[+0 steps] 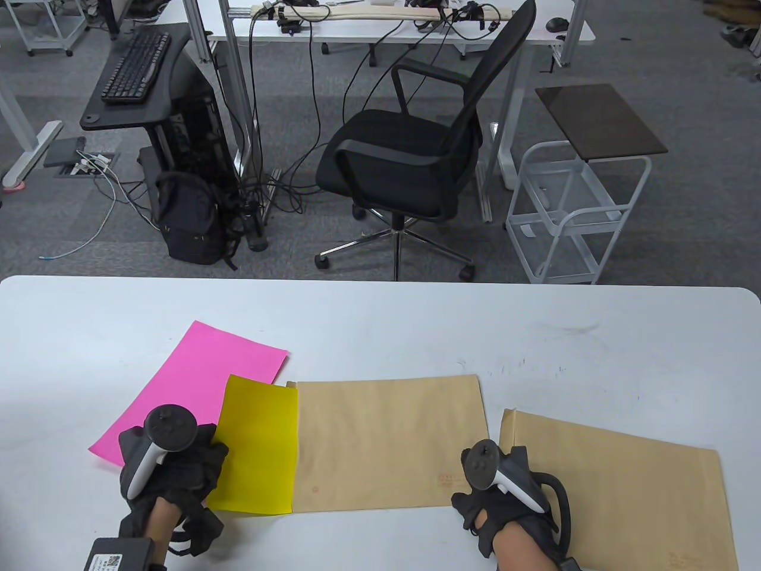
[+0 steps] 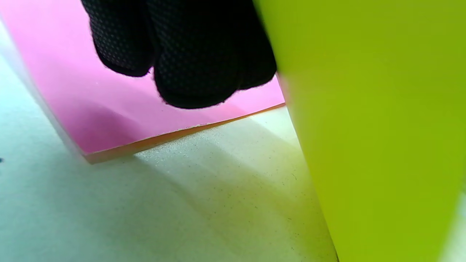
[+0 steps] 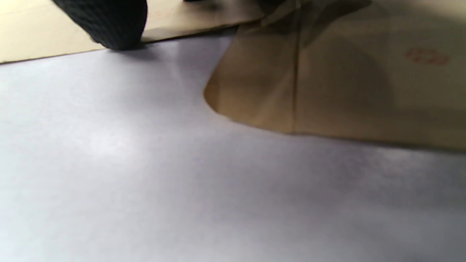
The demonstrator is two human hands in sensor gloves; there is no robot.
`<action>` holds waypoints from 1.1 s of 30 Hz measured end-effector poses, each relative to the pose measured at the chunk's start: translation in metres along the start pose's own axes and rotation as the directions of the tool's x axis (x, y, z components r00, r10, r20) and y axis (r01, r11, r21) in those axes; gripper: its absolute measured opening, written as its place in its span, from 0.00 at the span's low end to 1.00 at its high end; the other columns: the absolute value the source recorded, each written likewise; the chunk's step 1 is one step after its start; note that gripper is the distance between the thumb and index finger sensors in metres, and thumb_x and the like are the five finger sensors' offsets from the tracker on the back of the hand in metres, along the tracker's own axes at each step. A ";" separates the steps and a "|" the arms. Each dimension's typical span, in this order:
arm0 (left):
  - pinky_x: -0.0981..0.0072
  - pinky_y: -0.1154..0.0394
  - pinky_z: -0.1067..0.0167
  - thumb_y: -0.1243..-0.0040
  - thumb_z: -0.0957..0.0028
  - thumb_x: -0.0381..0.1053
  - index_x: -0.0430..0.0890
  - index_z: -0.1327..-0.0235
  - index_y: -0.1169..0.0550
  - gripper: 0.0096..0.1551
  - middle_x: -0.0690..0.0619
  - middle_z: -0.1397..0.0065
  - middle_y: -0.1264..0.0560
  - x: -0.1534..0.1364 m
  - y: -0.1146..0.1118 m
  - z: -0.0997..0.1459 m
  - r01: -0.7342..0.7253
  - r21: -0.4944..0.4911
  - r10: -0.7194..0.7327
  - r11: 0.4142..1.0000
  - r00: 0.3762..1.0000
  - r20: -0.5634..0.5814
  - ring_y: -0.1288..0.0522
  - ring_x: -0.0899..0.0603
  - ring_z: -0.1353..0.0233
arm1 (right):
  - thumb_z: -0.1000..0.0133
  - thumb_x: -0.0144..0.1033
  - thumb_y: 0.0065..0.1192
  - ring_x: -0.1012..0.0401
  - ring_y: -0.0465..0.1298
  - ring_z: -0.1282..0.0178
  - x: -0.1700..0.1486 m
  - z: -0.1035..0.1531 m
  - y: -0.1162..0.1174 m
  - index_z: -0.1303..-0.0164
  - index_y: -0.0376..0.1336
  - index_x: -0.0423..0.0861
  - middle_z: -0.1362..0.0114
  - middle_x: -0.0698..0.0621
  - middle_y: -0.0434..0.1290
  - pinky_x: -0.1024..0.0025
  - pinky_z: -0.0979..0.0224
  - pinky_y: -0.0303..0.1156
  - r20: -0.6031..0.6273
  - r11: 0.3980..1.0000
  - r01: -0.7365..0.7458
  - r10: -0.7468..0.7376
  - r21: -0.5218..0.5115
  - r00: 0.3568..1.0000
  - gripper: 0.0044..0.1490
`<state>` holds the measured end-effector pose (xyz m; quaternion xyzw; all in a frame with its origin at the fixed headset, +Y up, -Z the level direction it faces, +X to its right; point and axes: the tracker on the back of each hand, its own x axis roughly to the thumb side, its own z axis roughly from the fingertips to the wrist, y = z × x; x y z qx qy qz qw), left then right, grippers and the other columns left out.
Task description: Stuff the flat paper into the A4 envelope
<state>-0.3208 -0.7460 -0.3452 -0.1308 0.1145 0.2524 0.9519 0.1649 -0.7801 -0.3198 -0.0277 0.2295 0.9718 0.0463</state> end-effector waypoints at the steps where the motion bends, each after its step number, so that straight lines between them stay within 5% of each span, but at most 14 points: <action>1: 0.50 0.16 0.40 0.36 0.53 0.50 0.48 0.42 0.19 0.25 0.60 0.53 0.14 0.000 -0.001 -0.001 -0.006 -0.003 0.006 1.000 1.000 -0.001 0.10 0.50 0.60 | 0.44 0.65 0.60 0.46 0.48 0.14 0.000 0.000 0.000 0.18 0.44 0.64 0.17 0.53 0.41 0.34 0.23 0.52 0.000 1.000 -0.001 0.001 -0.001 1.000 0.48; 33: 0.49 0.17 0.39 0.37 0.52 0.50 0.48 0.42 0.19 0.24 0.61 0.52 0.14 0.021 -0.014 -0.004 -0.030 -0.034 0.032 0.999 0.998 0.060 0.11 0.50 0.59 | 0.44 0.65 0.60 0.46 0.48 0.14 -0.001 0.000 0.000 0.18 0.44 0.65 0.17 0.54 0.40 0.34 0.22 0.52 -0.002 1.000 0.008 -0.008 0.001 1.000 0.48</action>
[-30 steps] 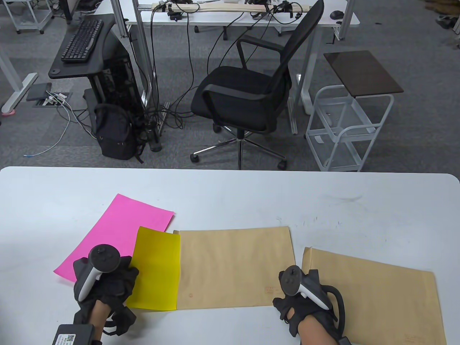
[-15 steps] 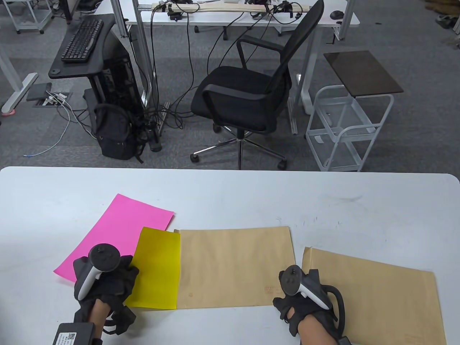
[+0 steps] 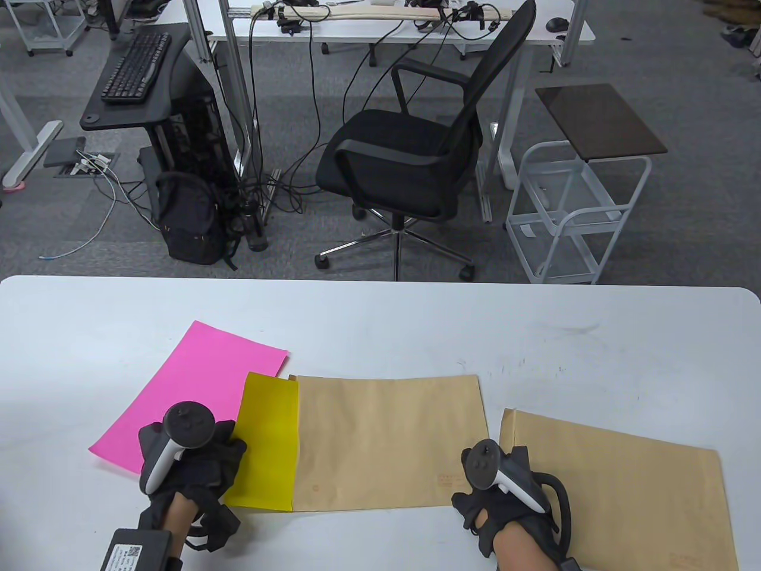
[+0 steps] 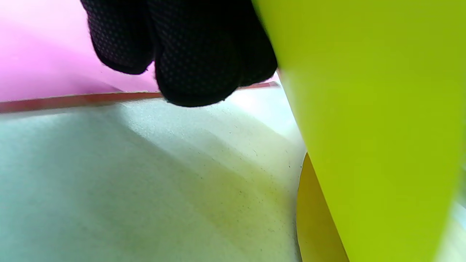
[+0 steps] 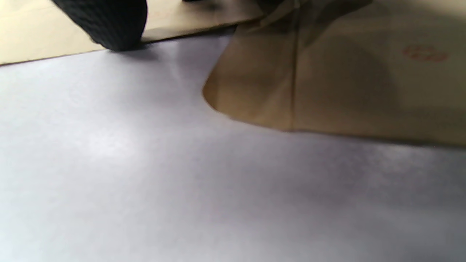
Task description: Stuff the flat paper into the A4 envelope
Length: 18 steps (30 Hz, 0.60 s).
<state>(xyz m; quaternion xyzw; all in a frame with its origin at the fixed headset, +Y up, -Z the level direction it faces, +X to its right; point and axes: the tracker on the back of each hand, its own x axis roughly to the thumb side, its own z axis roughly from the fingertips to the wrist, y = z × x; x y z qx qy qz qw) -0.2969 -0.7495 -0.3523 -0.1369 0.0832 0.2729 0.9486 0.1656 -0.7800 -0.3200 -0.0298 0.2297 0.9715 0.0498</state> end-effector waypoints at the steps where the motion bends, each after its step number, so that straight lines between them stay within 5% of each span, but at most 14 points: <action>1: 0.49 0.17 0.39 0.37 0.52 0.50 0.48 0.42 0.19 0.24 0.61 0.52 0.14 0.001 -0.001 0.000 0.005 0.002 -0.005 1.000 1.000 0.000 0.11 0.50 0.59 | 0.44 0.65 0.60 0.46 0.48 0.14 0.000 0.000 0.000 0.18 0.43 0.65 0.17 0.54 0.40 0.34 0.22 0.52 0.000 1.000 0.000 0.000 0.000 1.000 0.48; 18: 0.50 0.16 0.40 0.37 0.52 0.51 0.48 0.42 0.20 0.25 0.61 0.52 0.14 0.012 -0.011 0.004 0.026 0.014 -0.026 1.000 1.000 -0.003 0.11 0.51 0.60 | 0.44 0.65 0.60 0.46 0.48 0.14 0.000 0.001 0.001 0.18 0.43 0.65 0.17 0.54 0.40 0.34 0.22 0.52 0.008 1.000 -0.005 0.005 0.003 1.000 0.48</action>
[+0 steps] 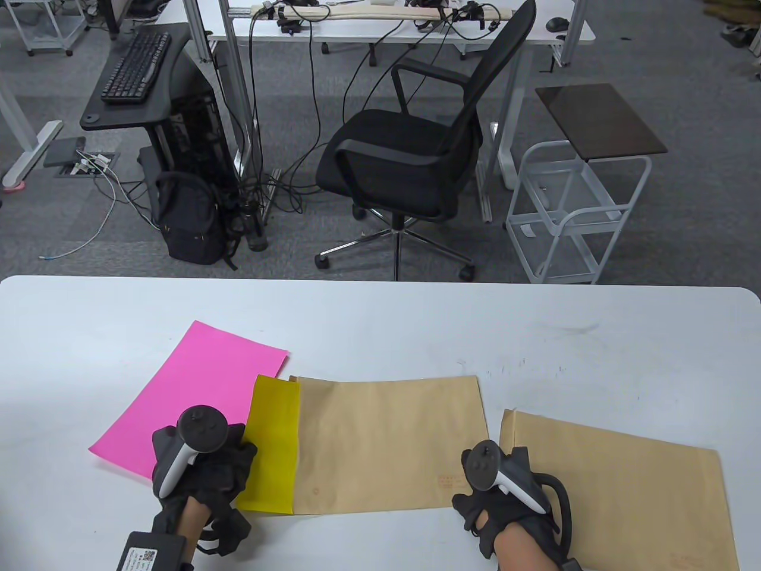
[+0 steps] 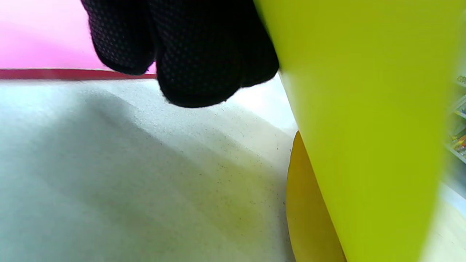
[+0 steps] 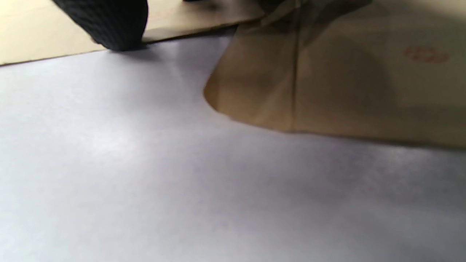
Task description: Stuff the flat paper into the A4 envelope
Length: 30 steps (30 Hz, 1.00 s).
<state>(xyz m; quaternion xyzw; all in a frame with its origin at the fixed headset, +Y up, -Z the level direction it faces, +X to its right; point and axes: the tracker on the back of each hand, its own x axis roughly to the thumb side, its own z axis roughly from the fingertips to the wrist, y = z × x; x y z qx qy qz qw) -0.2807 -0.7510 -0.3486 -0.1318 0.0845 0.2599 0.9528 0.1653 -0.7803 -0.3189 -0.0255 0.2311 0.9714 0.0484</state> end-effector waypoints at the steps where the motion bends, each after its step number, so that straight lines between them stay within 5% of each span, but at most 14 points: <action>1: 0.50 0.16 0.40 0.37 0.52 0.51 0.48 0.42 0.20 0.25 0.61 0.52 0.14 0.001 -0.001 0.000 0.002 0.000 -0.002 1.000 1.000 0.000 0.10 0.51 0.60 | 0.44 0.65 0.60 0.46 0.48 0.14 0.000 0.000 0.000 0.18 0.43 0.65 0.17 0.54 0.40 0.34 0.22 0.52 0.000 1.000 0.001 -0.001 -0.001 1.000 0.48; 24: 0.53 0.16 0.42 0.37 0.52 0.52 0.48 0.41 0.20 0.25 0.62 0.51 0.14 0.023 -0.030 -0.007 0.099 -0.045 -0.097 0.994 0.995 0.037 0.11 0.52 0.59 | 0.45 0.64 0.61 0.46 0.48 0.14 -0.001 -0.001 0.000 0.18 0.44 0.65 0.17 0.54 0.40 0.34 0.23 0.52 0.016 1.000 0.004 -0.004 0.001 1.000 0.48; 30: 0.52 0.16 0.42 0.34 0.55 0.59 0.45 0.35 0.24 0.35 0.61 0.49 0.15 0.031 -0.030 0.001 0.314 0.093 -0.308 0.945 0.949 -0.069 0.10 0.51 0.57 | 0.45 0.64 0.61 0.45 0.48 0.14 0.000 0.000 0.000 0.18 0.44 0.64 0.17 0.53 0.41 0.33 0.23 0.52 0.011 1.000 0.004 -0.004 -0.002 1.000 0.48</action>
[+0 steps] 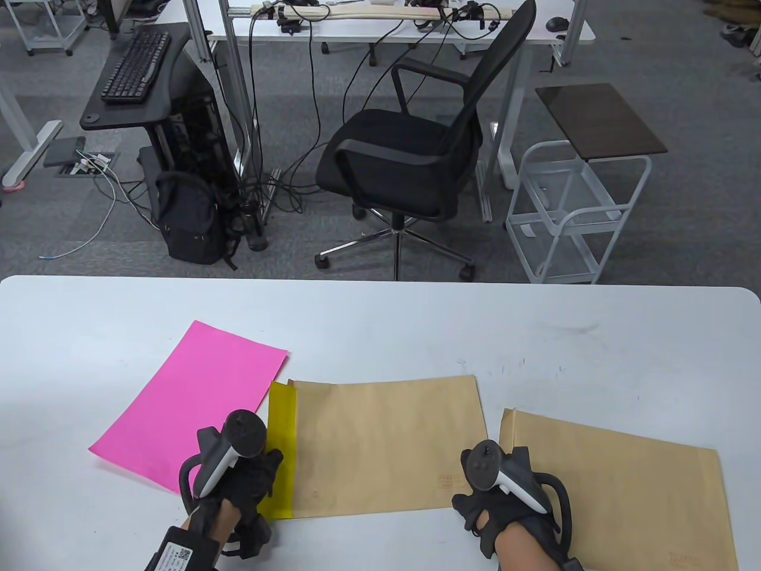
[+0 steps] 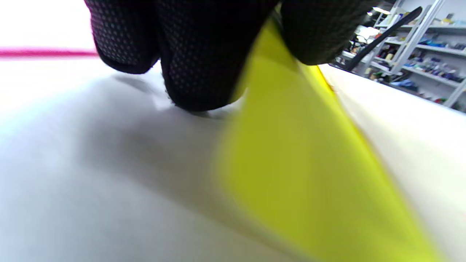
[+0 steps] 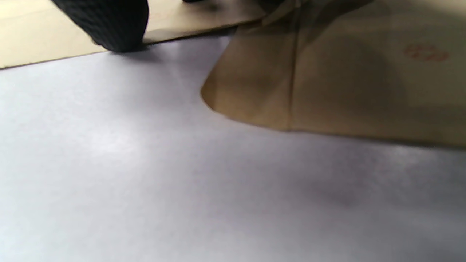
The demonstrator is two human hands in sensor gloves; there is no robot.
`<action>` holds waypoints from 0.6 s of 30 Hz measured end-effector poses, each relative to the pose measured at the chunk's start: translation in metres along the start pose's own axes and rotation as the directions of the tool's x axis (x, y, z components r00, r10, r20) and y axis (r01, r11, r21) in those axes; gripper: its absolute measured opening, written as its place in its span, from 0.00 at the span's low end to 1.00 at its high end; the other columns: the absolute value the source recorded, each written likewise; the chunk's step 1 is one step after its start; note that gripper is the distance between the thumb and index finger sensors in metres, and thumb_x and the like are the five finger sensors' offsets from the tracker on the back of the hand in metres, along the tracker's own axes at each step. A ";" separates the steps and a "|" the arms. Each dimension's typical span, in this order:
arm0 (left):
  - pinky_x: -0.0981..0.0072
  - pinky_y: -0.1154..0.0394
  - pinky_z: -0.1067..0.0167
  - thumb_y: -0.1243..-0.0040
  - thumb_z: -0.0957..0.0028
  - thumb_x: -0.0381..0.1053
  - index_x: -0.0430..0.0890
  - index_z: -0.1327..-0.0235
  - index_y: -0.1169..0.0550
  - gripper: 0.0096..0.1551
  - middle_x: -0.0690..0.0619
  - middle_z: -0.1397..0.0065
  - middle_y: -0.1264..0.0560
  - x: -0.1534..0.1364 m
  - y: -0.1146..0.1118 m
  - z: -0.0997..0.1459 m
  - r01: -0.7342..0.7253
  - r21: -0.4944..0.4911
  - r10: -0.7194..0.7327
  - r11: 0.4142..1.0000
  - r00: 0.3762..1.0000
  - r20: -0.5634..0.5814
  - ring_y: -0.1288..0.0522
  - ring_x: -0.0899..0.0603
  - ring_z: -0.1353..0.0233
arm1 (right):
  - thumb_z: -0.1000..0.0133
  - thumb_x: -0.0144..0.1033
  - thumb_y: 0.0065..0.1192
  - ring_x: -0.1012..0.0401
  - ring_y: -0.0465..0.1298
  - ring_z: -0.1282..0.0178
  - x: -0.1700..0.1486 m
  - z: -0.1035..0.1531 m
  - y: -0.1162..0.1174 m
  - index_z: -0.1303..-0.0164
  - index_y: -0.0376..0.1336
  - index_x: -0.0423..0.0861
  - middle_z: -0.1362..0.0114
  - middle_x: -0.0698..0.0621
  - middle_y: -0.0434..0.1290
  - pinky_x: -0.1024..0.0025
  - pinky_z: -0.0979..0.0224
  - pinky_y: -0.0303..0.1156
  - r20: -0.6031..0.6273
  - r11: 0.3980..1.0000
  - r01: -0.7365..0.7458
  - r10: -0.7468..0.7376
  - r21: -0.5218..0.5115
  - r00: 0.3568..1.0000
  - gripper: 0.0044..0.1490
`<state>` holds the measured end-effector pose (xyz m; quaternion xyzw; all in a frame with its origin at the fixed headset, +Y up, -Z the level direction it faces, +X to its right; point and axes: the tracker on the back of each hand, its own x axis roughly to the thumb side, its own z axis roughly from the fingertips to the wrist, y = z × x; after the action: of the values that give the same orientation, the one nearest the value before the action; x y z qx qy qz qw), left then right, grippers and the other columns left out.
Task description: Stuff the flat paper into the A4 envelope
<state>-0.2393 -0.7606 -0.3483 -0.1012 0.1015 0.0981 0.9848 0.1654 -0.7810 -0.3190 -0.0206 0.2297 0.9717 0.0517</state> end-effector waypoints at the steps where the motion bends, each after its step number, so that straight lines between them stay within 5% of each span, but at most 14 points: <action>1: 0.52 0.16 0.42 0.34 0.55 0.60 0.45 0.35 0.23 0.36 0.61 0.50 0.15 0.001 0.001 0.003 0.047 0.034 -0.046 0.998 0.999 -0.016 0.10 0.50 0.57 | 0.45 0.64 0.61 0.45 0.48 0.14 0.000 0.000 0.000 0.18 0.44 0.64 0.17 0.53 0.41 0.33 0.23 0.52 0.000 1.000 -0.002 0.002 -0.001 1.000 0.48; 4: 0.51 0.15 0.43 0.33 0.56 0.59 0.45 0.38 0.21 0.34 0.61 0.51 0.14 0.003 0.005 0.008 0.150 0.108 -0.150 0.983 0.989 -0.007 0.09 0.50 0.58 | 0.44 0.64 0.61 0.45 0.48 0.14 0.001 0.000 0.000 0.18 0.44 0.64 0.17 0.52 0.41 0.33 0.23 0.51 0.002 1.000 -0.004 0.004 0.002 1.000 0.48; 10: 0.50 0.16 0.42 0.35 0.54 0.58 0.45 0.38 0.19 0.32 0.58 0.47 0.13 -0.001 -0.001 0.007 0.233 -0.053 -0.236 0.971 0.970 -0.063 0.09 0.48 0.56 | 0.44 0.64 0.61 0.45 0.48 0.14 0.001 0.000 0.001 0.18 0.43 0.64 0.17 0.52 0.40 0.33 0.23 0.51 0.001 1.000 -0.004 0.004 0.007 1.000 0.48; 18: 0.49 0.17 0.38 0.37 0.53 0.57 0.51 0.36 0.18 0.30 0.58 0.45 0.15 -0.002 -0.003 0.004 0.221 -0.064 -0.221 0.973 0.975 0.014 0.10 0.49 0.53 | 0.45 0.64 0.61 0.45 0.48 0.14 0.001 0.000 0.000 0.18 0.43 0.64 0.17 0.53 0.40 0.33 0.23 0.51 0.001 1.000 -0.003 0.003 0.010 1.000 0.48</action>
<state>-0.2402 -0.7628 -0.3434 -0.1437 0.0829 -0.0085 0.9861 0.1639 -0.7810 -0.3186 -0.0195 0.2346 0.9706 0.0507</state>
